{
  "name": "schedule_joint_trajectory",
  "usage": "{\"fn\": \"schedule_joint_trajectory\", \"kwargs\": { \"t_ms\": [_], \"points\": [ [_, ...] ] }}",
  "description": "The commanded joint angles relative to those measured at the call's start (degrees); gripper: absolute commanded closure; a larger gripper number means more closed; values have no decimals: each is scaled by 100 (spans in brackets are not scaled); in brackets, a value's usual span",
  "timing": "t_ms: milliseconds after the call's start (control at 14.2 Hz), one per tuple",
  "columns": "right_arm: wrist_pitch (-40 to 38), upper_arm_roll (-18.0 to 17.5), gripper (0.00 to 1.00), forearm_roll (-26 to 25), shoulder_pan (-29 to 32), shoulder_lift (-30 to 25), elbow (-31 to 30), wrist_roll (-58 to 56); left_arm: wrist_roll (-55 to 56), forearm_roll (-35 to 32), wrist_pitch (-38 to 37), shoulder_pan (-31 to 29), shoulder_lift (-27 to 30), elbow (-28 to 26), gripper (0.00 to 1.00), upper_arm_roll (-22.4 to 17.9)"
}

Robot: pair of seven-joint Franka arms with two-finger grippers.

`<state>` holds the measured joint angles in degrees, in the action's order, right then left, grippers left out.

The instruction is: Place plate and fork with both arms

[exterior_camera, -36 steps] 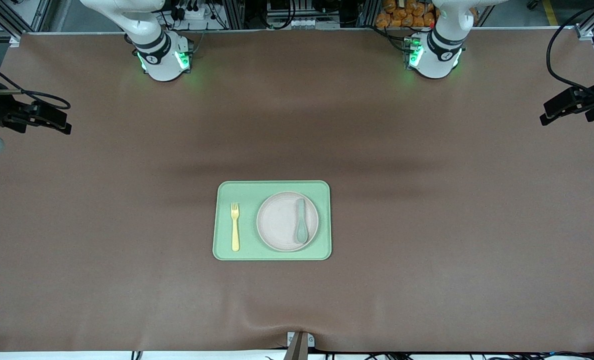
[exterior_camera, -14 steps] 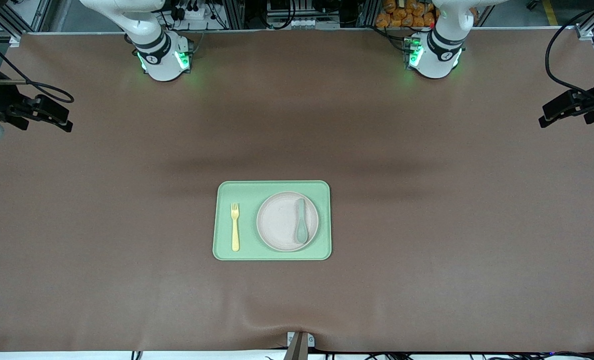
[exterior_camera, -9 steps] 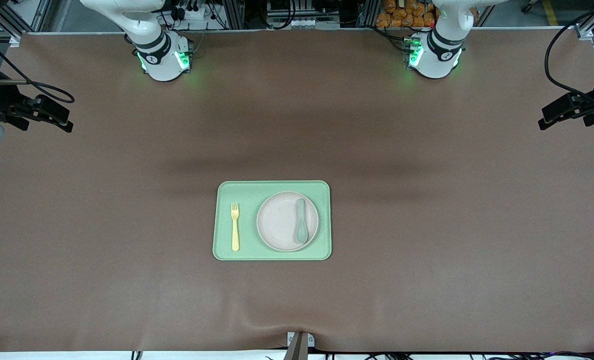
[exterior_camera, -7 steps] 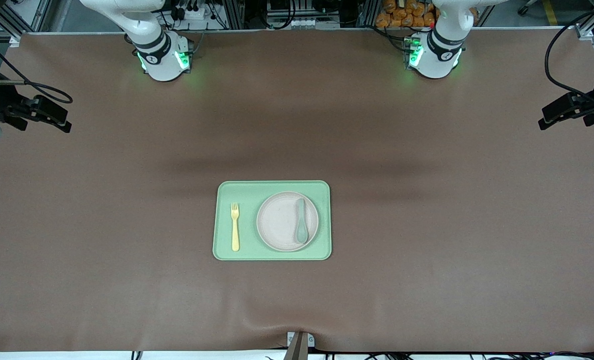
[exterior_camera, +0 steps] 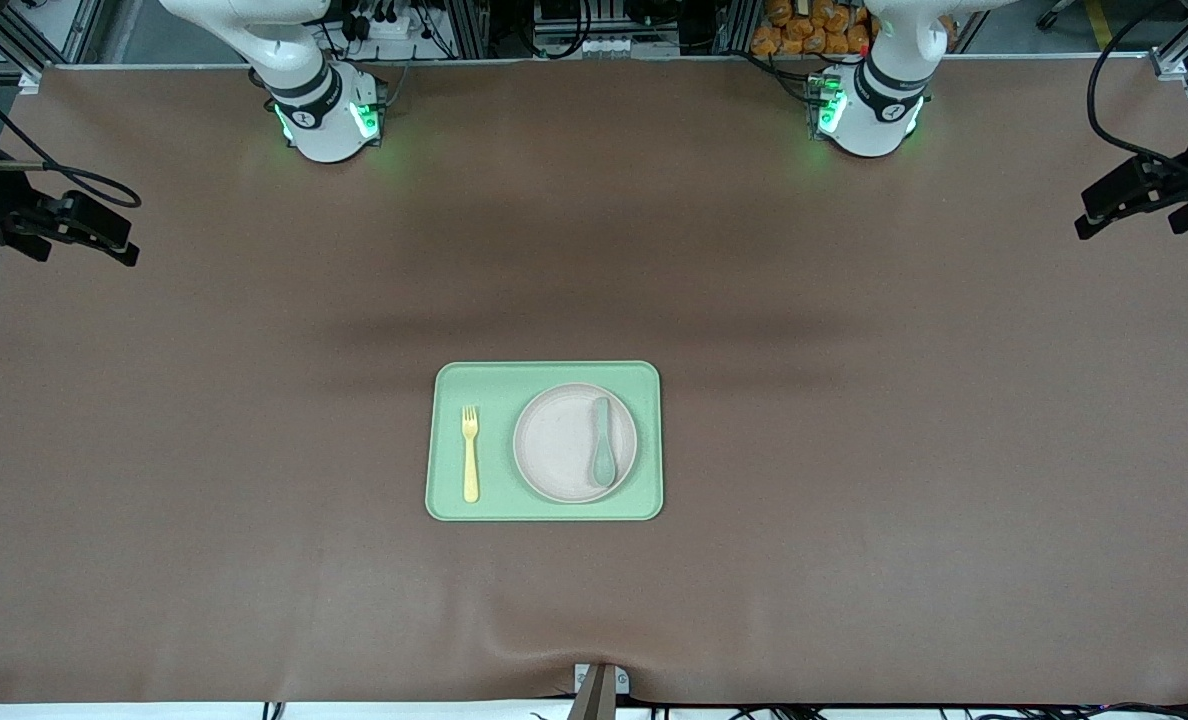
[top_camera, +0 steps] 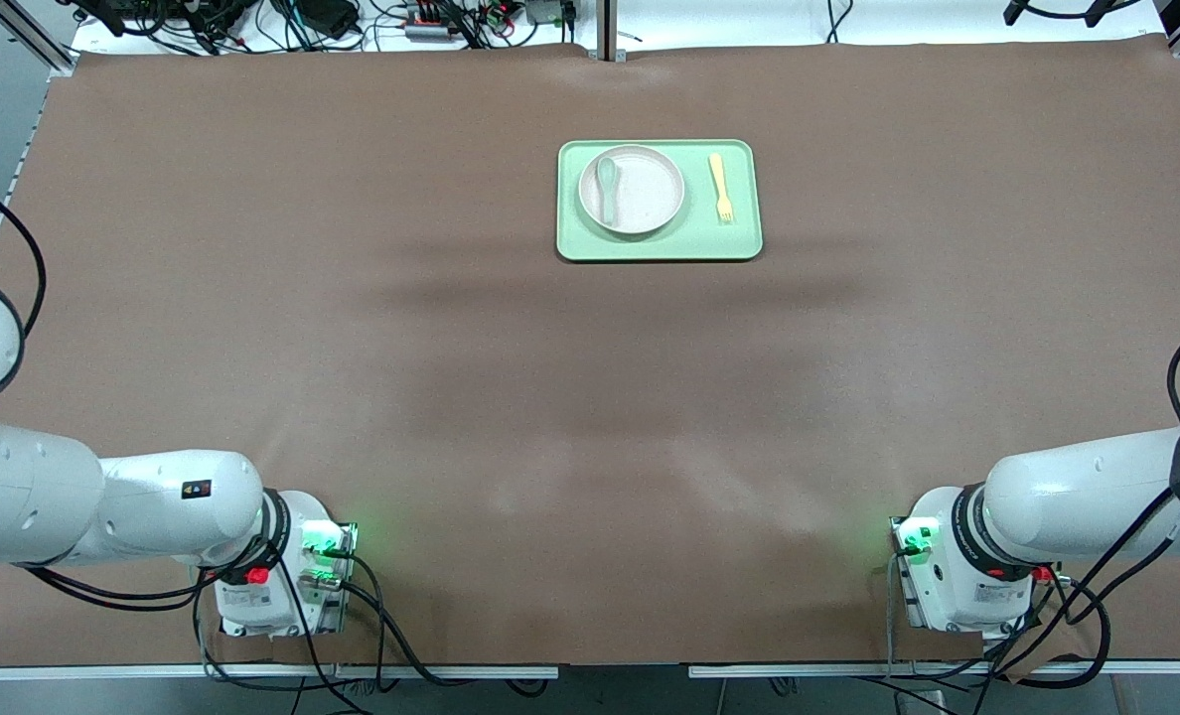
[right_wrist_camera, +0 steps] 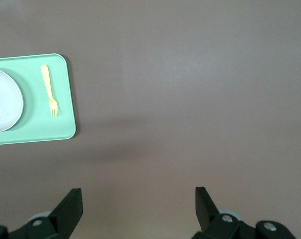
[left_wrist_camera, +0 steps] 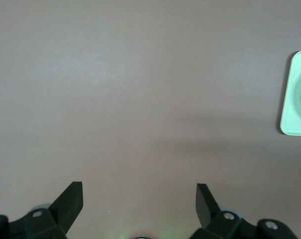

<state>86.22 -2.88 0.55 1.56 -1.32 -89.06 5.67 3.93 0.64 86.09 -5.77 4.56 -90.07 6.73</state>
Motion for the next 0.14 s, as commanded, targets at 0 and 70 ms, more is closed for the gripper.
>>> {"fn": "schedule_joint_trajectory", "kwargs": {
  "t_ms": [0, 70],
  "points": [
    [36, 130, 0, 59, -164, -87, -59, -31, -86, -90, -127, -3, 1, 130, 0, 30],
    [27, 182, 0, 68, -182, -87, -59, -31, -77, -107, -180, 41, 1, 122, 0, 48]
  ]
}}
